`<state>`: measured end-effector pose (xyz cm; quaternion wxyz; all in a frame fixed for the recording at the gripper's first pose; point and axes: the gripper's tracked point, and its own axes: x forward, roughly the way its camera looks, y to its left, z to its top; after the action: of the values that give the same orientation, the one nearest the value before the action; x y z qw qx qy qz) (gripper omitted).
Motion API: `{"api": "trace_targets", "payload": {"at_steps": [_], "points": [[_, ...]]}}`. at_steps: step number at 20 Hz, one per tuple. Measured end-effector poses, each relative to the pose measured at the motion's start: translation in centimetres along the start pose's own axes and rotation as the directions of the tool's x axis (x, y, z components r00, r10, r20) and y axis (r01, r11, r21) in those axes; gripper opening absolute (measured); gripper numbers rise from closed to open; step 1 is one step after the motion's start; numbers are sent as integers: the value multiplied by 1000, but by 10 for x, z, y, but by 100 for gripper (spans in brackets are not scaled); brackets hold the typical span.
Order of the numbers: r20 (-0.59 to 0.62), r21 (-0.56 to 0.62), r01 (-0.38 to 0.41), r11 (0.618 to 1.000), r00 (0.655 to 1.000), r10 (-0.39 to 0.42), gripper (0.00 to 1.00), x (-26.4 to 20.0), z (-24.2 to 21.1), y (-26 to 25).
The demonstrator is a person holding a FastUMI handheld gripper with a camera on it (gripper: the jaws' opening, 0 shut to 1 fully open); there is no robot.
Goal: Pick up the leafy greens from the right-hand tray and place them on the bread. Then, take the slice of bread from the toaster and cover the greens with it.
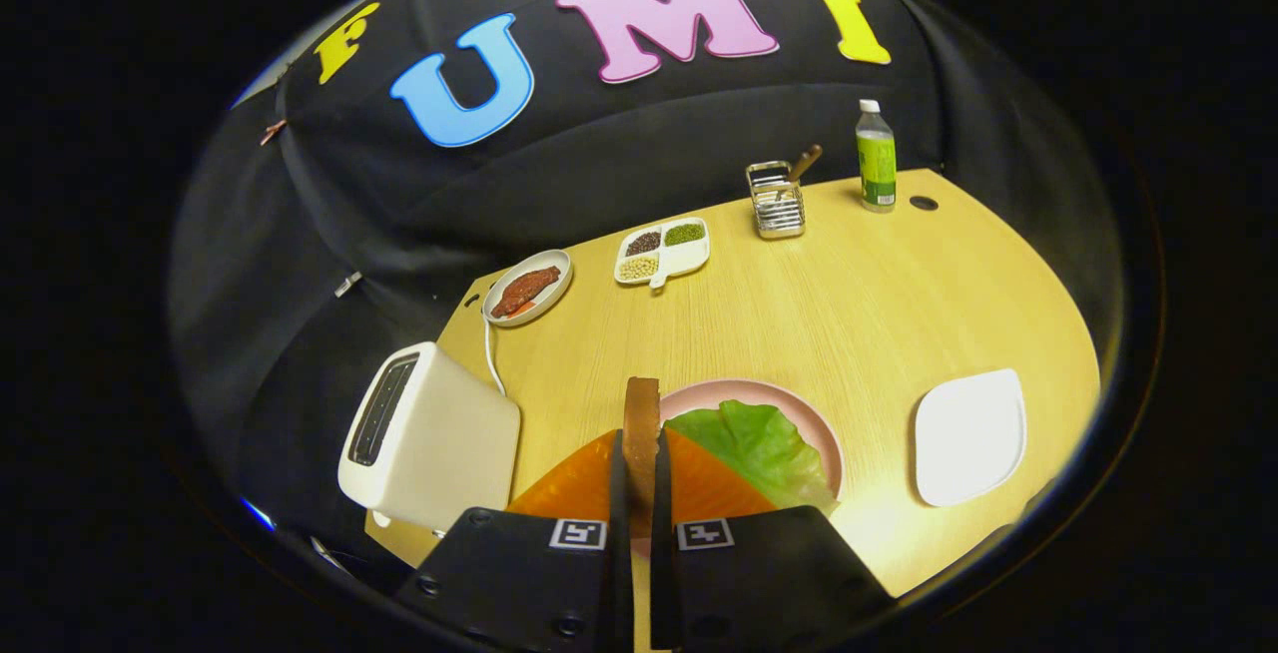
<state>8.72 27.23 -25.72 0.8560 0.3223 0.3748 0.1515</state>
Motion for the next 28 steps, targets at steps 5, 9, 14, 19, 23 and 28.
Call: {"api": "trace_targets", "payload": {"at_steps": [5, 9, 14, 19, 23, 28], "points": [[-52, 35, 59, 998, 997, -58, 11, 29, -20, -58], [-85, -24, 75, 997, 993, -77, 11, 40, -33, -81], [-67, -224, 123, 967, 988, -141, 18, 43, -40, -95], [-16, -383, 215, 898, 971, -239, 55, 43, -33, -109], [41, -523, 258, 813, 959, -279, 98, 38, -21, -115], [52, -502, 263, 824, 960, -275, 99, 30, -12, -113]]}}
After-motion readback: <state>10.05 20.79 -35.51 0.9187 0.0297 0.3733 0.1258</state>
